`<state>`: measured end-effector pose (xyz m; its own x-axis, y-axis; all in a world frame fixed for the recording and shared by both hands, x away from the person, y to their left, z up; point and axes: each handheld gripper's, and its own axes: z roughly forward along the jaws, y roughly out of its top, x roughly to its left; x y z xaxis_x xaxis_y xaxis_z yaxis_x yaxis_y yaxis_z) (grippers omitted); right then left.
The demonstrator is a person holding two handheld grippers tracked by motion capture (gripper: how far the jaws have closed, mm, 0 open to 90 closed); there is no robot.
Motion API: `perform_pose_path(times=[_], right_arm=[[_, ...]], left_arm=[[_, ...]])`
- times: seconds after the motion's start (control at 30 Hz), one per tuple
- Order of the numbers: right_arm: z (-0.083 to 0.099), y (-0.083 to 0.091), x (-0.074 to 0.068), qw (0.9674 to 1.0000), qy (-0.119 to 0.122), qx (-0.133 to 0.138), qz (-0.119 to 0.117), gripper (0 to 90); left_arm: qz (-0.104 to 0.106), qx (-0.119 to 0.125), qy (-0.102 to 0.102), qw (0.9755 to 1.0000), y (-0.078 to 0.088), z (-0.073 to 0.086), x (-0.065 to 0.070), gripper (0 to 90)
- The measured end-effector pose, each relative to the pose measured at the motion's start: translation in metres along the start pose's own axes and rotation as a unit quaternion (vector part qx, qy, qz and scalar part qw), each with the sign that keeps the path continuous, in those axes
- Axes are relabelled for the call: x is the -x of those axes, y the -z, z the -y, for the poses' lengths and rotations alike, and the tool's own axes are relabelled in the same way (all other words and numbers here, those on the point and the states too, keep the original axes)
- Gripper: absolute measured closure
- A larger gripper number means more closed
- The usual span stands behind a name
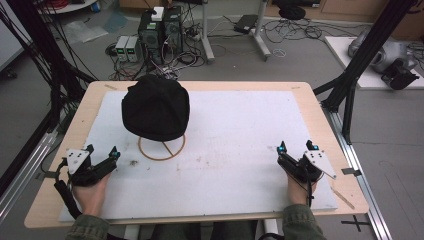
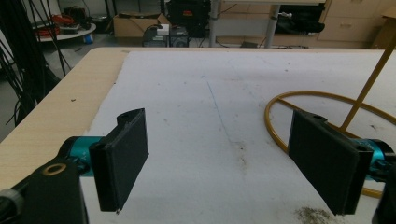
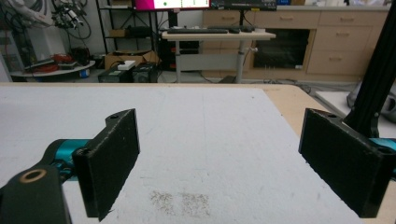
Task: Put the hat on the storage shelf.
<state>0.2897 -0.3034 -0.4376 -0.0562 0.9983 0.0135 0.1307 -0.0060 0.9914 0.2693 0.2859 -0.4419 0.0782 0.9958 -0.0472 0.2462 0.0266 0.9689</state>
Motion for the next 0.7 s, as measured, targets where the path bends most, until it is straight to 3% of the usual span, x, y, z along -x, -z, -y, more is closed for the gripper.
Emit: perform_pose_path(times=[0.03, 0.3, 0.7], right_arm=[[0.0001, 0.0007, -0.0021, 0.9999, 0.013, 0.006, -0.003, 11.6], [0.0018, -0.0011, -0.0107, 0.9989, 0.04, 0.004, -0.024, 11.6], [0.0031, -0.002, -0.0117, 0.9987, 0.037, 0.0, -0.035, 11.6]], left_arm=[[-0.002, 0.0, 0.0, 1.0, 0.0005, 0.0, 0.0, 20.5], [0.0, 0.0, 0.0, 1.0, 0.0013, 0.0001, 0.0006, 20.5], [0.003, -0.005, -0.001, 1.0, 0.0005, 0.0015, 0.0007, 20.5]])
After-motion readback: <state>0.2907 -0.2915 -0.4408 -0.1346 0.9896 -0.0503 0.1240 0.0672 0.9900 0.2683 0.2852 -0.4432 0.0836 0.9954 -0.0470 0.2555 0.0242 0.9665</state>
